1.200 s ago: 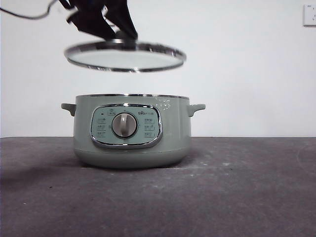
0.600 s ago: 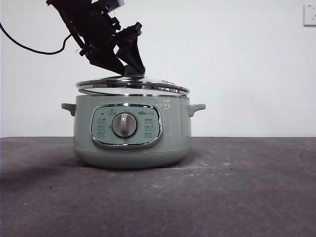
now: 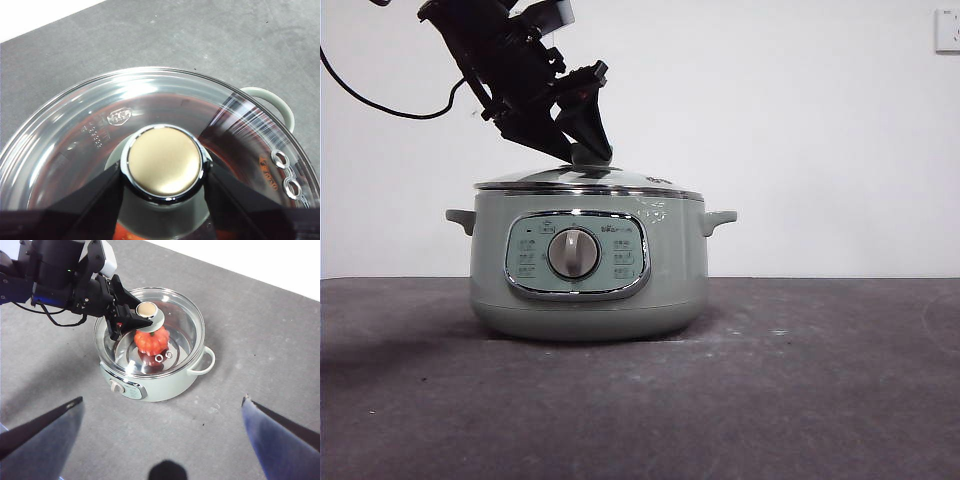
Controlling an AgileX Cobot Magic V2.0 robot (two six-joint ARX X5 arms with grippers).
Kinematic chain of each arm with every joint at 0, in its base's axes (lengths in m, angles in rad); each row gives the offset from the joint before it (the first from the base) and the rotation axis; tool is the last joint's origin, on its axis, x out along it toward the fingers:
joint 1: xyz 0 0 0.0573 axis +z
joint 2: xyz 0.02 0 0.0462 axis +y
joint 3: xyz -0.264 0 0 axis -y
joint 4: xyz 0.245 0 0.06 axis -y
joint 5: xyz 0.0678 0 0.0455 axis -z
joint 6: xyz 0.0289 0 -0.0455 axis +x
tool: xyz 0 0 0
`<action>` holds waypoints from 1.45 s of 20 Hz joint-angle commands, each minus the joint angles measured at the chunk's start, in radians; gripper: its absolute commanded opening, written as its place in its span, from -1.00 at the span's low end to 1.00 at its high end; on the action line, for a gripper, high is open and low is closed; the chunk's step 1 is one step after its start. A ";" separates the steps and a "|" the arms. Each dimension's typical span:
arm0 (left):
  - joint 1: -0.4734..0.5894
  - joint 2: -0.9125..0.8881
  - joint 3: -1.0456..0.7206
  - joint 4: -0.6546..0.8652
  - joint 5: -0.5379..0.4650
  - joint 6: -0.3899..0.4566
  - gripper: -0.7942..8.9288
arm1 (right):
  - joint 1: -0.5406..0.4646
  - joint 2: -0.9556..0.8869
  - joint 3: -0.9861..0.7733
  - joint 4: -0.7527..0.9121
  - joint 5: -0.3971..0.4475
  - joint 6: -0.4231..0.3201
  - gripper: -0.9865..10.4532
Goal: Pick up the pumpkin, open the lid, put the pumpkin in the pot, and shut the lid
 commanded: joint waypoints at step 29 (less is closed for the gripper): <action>0.005 -0.203 0.003 -0.140 0.006 -0.003 0.07 | 0.003 -0.001 0.000 -0.033 -0.027 0.009 0.22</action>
